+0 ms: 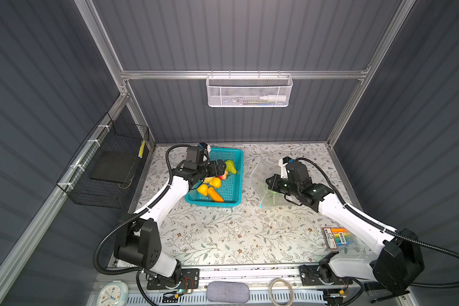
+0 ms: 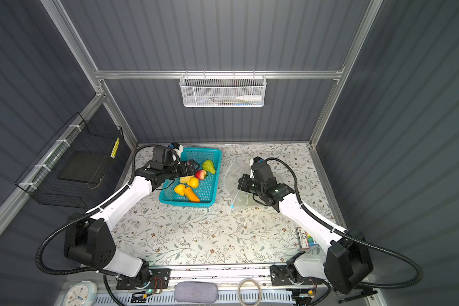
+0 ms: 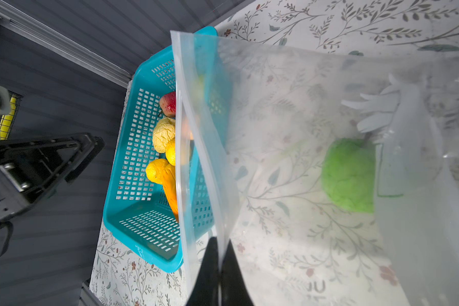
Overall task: Place the food in the zip-top bag and seal the zipper
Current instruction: 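Move the left gripper back into the basket toward the yellow fruits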
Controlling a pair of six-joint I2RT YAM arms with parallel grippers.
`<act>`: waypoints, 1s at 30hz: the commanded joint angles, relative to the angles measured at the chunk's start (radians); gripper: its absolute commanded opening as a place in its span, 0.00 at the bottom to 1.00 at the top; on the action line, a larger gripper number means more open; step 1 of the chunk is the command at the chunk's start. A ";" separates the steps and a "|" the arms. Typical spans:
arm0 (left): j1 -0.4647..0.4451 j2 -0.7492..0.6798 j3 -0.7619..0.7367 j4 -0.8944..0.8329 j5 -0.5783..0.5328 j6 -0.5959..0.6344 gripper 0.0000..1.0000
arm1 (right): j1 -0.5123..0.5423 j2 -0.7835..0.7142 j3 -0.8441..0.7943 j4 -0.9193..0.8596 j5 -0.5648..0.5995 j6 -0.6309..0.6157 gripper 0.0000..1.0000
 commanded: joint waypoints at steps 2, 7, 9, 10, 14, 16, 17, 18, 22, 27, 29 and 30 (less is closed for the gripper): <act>0.050 0.095 0.029 -0.064 0.023 0.132 0.95 | -0.002 -0.010 -0.018 -0.022 0.014 -0.001 0.00; 0.075 0.175 0.048 -0.057 0.045 0.146 0.93 | -0.004 -0.008 -0.017 -0.025 0.020 -0.007 0.00; 0.075 0.197 0.049 -0.043 0.074 0.156 0.92 | -0.004 -0.002 -0.013 -0.026 0.020 -0.010 0.00; 0.075 0.210 0.049 -0.038 0.092 0.160 0.92 | -0.004 0.001 -0.011 -0.027 0.018 -0.012 0.00; 0.075 0.250 0.049 -0.024 0.137 0.163 0.90 | -0.004 0.014 -0.009 -0.023 0.010 -0.009 0.00; 0.075 0.268 0.043 -0.006 0.146 0.161 0.90 | -0.004 0.020 -0.009 -0.019 0.004 -0.006 0.00; 0.075 0.277 0.044 -0.004 0.180 0.159 0.90 | -0.005 0.021 -0.009 -0.017 0.002 -0.005 0.00; 0.075 0.286 0.048 -0.001 0.188 0.159 0.90 | -0.006 0.022 -0.009 -0.014 0.000 -0.003 0.00; 0.075 0.317 0.056 0.012 0.195 0.155 0.89 | -0.006 0.024 -0.009 -0.010 -0.004 -0.001 0.00; 0.074 0.350 0.073 0.029 0.257 0.132 0.88 | -0.004 0.024 -0.010 -0.010 -0.007 0.000 0.00; 0.066 0.353 0.070 0.046 0.307 0.099 0.87 | -0.005 0.026 -0.009 -0.010 -0.006 0.001 0.00; 0.058 0.352 0.062 0.061 0.326 0.082 0.87 | -0.005 0.027 -0.009 -0.010 -0.006 0.003 0.00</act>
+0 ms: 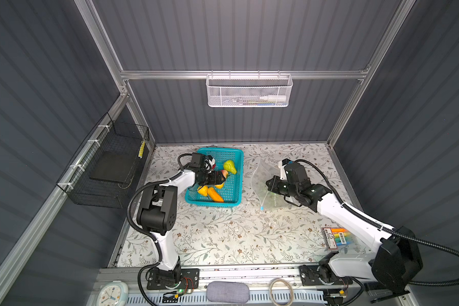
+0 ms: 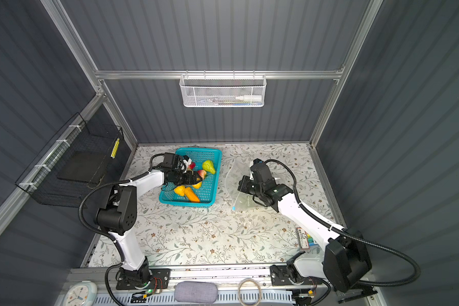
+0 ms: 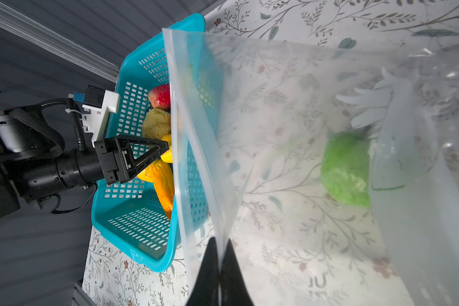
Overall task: Place the food in the zip-top bag and seal the zipper
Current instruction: 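Move the left gripper back into the basket toward the yellow fruits, then lower the left gripper onto the yellow pear and grasp it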
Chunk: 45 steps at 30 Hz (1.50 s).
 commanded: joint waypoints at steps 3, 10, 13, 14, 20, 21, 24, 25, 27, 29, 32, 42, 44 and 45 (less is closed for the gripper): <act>-0.052 -0.008 -0.011 0.056 0.101 -0.073 0.87 | -0.004 0.013 0.001 0.001 -0.008 0.007 0.00; -0.108 -0.023 -0.018 0.069 0.105 -0.108 0.87 | -0.004 0.016 0.003 0.000 -0.017 0.005 0.00; -0.107 -0.038 -0.001 0.038 0.036 -0.102 0.87 | -0.004 0.008 -0.001 -0.002 -0.011 0.003 0.00; -0.109 -0.039 0.011 0.016 -0.008 -0.106 0.87 | -0.004 0.007 -0.003 -0.004 -0.009 0.004 0.00; -0.117 -0.036 0.021 -0.018 -0.133 -0.199 0.88 | -0.004 0.006 -0.011 0.007 -0.007 0.009 0.00; -0.123 -0.030 0.022 -0.016 -0.144 -0.207 0.88 | -0.005 0.008 -0.010 0.006 -0.008 0.009 0.00; -0.141 -0.005 0.031 -0.017 -0.165 -0.221 0.87 | -0.004 0.011 -0.005 0.004 -0.014 0.006 0.00; -0.145 0.003 0.032 -0.013 -0.165 -0.226 0.87 | -0.004 0.012 -0.005 0.004 -0.014 0.005 0.00; -0.153 0.020 0.043 -0.011 -0.166 -0.233 0.87 | -0.004 0.009 -0.005 -0.002 -0.011 0.002 0.00; -0.158 0.037 0.052 -0.012 -0.163 -0.237 0.87 | -0.004 0.006 -0.007 -0.003 -0.006 0.000 0.00; -0.168 0.068 0.076 -0.018 -0.145 -0.238 0.87 | -0.004 0.004 -0.013 -0.001 -0.002 0.003 0.00; -0.184 0.113 0.139 -0.211 -0.336 -0.145 0.82 | -0.004 -0.003 -0.020 0.004 -0.004 0.003 0.00; -0.185 0.105 0.137 -0.231 -0.381 -0.129 0.81 | -0.004 0.000 -0.019 0.006 -0.007 0.003 0.00; -0.185 0.099 0.137 -0.239 -0.400 -0.123 0.81 | -0.004 0.004 -0.019 0.007 -0.011 0.005 0.00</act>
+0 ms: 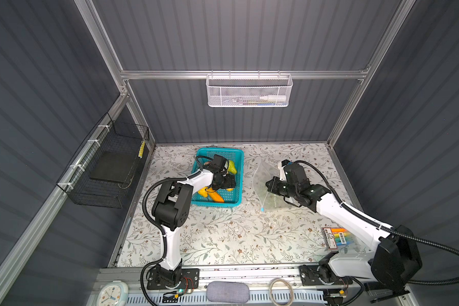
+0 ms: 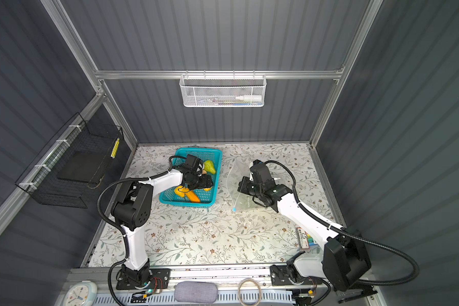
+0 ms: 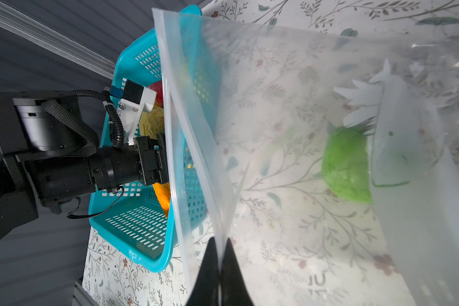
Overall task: Place the food in the zip-top bag and seal the zipper
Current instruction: 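Lower the left gripper onto the yellow pear and grasp it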
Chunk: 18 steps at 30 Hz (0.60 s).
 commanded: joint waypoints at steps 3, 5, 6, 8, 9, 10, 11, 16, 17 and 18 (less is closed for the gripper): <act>0.002 -0.024 0.016 -0.127 -0.136 0.061 0.81 | -0.004 0.003 -0.004 0.006 -0.010 0.000 0.00; 0.001 -0.030 0.016 -0.137 -0.147 0.065 0.81 | -0.004 0.003 -0.003 0.005 -0.011 0.001 0.00; 0.001 -0.033 0.016 -0.143 -0.152 0.066 0.81 | -0.004 0.001 -0.004 0.006 -0.010 0.001 0.00; 0.001 -0.039 0.016 -0.143 -0.158 0.068 0.81 | -0.004 -0.002 -0.006 0.005 -0.010 0.001 0.00; 0.001 -0.043 0.013 -0.133 -0.155 0.065 0.82 | -0.005 -0.002 -0.007 0.005 -0.006 0.001 0.00; 0.001 -0.044 0.010 -0.125 -0.148 0.061 0.82 | -0.004 -0.002 -0.007 0.005 -0.005 0.001 0.00; 0.001 -0.044 0.010 -0.113 -0.134 0.056 0.82 | -0.004 0.000 -0.006 0.005 -0.007 0.001 0.00; 0.001 -0.004 0.056 -0.089 -0.079 0.035 0.83 | -0.004 0.001 -0.002 0.005 -0.014 0.003 0.00; 0.001 0.002 0.060 -0.088 -0.076 0.032 0.83 | -0.004 -0.002 -0.003 0.004 -0.011 0.002 0.00; 0.001 0.005 0.060 -0.085 -0.075 0.031 0.83 | -0.004 -0.004 -0.004 0.002 -0.008 0.001 0.00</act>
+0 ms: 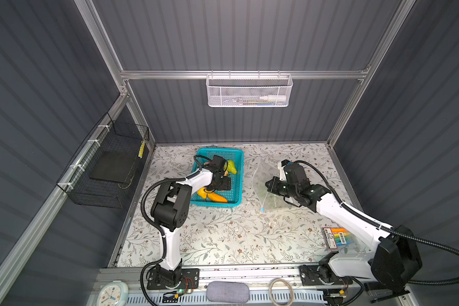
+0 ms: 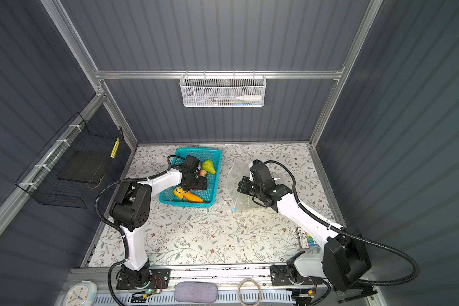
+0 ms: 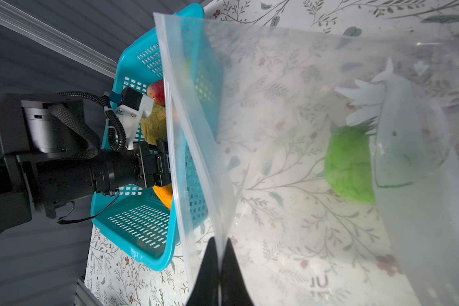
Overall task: Place the food in the zip-top bag and seal the zipper
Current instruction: 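Lower the left gripper onto the yellow pear and grasp it, then carry the yellow pear with the left gripper to the bag mouth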
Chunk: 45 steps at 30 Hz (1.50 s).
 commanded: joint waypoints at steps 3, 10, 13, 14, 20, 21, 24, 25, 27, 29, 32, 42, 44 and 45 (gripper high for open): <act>0.001 0.018 0.042 0.002 0.025 -0.008 0.82 | -0.004 -0.009 -0.007 -0.006 0.009 -0.003 0.00; 0.001 0.007 0.030 0.001 0.020 -0.003 0.73 | -0.004 -0.002 -0.007 -0.001 0.004 0.000 0.00; 0.001 0.013 0.026 0.000 0.024 -0.004 0.73 | -0.004 -0.002 -0.007 0.001 0.004 0.001 0.00; 0.001 0.014 0.025 -0.002 0.027 -0.005 0.74 | -0.004 -0.003 -0.007 0.001 0.005 0.001 0.00; 0.001 0.015 0.015 0.004 0.028 -0.008 0.76 | -0.004 -0.008 -0.011 -0.002 0.009 0.001 0.00; 0.001 0.017 0.015 0.006 0.028 -0.008 0.72 | -0.004 -0.008 -0.011 -0.002 0.008 0.000 0.00; 0.000 0.017 0.015 0.006 0.035 -0.007 0.60 | -0.004 -0.009 -0.008 -0.004 0.009 0.002 0.00; 0.001 0.014 0.015 0.006 0.037 -0.007 0.57 | -0.004 -0.009 -0.007 -0.004 0.009 0.000 0.00; 0.001 0.004 0.015 0.010 0.041 -0.010 0.53 | -0.004 -0.008 -0.005 -0.005 0.009 0.000 0.00; 0.001 -0.015 0.015 0.011 0.042 -0.011 0.53 | -0.004 -0.007 -0.003 -0.006 0.011 0.000 0.00; 0.001 -0.050 0.019 0.005 0.045 -0.011 0.53 | -0.004 -0.003 0.003 -0.005 0.009 0.000 0.00; 0.001 -0.275 -0.043 0.072 0.157 -0.049 0.55 | -0.005 0.003 0.019 -0.002 0.008 0.000 0.00; 0.000 -0.329 -0.069 0.122 0.200 -0.077 0.55 | -0.005 0.003 0.019 0.000 0.005 0.003 0.00; -0.001 -0.352 -0.084 0.150 0.217 -0.094 0.55 | -0.006 0.003 0.019 0.002 0.003 0.004 0.00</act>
